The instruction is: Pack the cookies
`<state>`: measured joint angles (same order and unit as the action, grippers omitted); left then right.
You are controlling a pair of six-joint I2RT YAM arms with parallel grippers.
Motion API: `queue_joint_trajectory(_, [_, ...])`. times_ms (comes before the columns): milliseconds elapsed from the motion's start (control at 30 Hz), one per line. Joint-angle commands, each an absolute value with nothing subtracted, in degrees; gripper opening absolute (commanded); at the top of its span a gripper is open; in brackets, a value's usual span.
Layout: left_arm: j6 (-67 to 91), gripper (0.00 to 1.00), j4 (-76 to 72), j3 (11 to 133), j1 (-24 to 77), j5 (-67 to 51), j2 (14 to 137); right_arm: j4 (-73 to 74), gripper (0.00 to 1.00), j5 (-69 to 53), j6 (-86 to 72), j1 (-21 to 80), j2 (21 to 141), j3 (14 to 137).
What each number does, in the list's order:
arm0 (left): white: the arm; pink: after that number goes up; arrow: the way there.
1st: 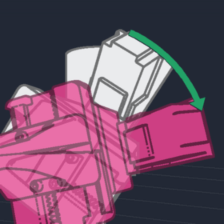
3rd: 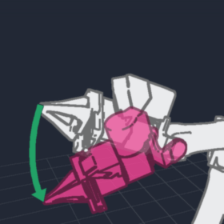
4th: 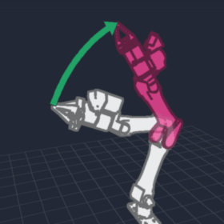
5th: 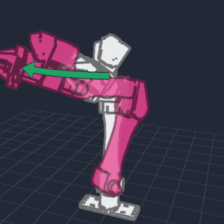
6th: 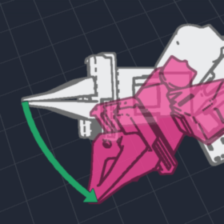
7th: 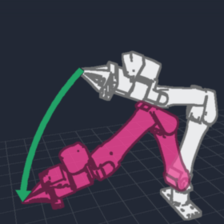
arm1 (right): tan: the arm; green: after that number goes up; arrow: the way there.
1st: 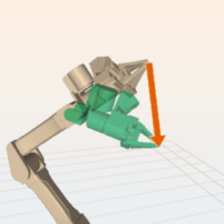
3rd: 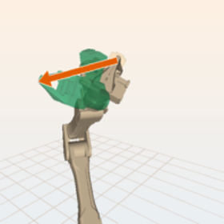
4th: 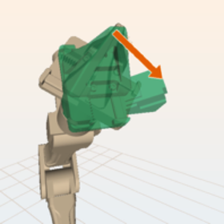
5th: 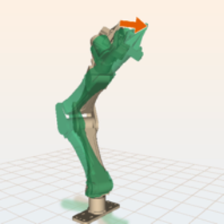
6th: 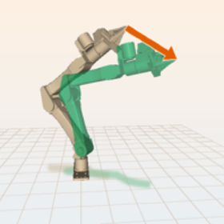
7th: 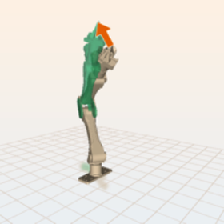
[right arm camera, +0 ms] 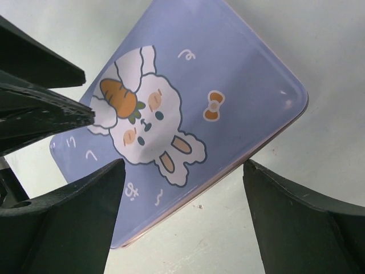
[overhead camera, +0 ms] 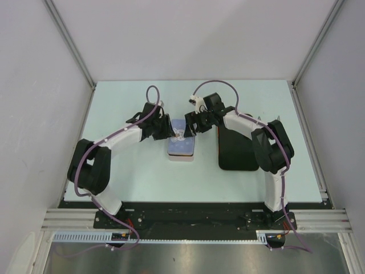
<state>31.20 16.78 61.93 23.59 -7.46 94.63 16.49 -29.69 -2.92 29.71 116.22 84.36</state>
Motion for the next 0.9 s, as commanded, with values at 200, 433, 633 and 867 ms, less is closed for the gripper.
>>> queue_joint_trajectory(200, [28.39, 0.5, 15.03, 60.74, 22.68, -8.96, 96.68, 18.72, 0.88, -28.39, -1.5, 31.2, 113.38, 85.78])
queue_joint_trajectory(433, [28.74, 0.5, 13.89, 59.15, 22.76, -11.6, 95.54, 18.81, 0.87, -27.25, -1.14, 31.38, 113.73, 85.25])
queue_joint_trajectory(633, [29.53, 0.5, 12.48, 56.87, 22.85, -13.01, 93.17, 19.07, 0.87, -27.07, -0.79, 31.38, 113.82, 85.17])
queue_joint_trajectory(867, [30.41, 0.52, 10.28, 53.97, 23.9, -14.24, 90.53, 19.86, 0.87, -27.68, -0.53, 31.38, 114.08, 84.38])
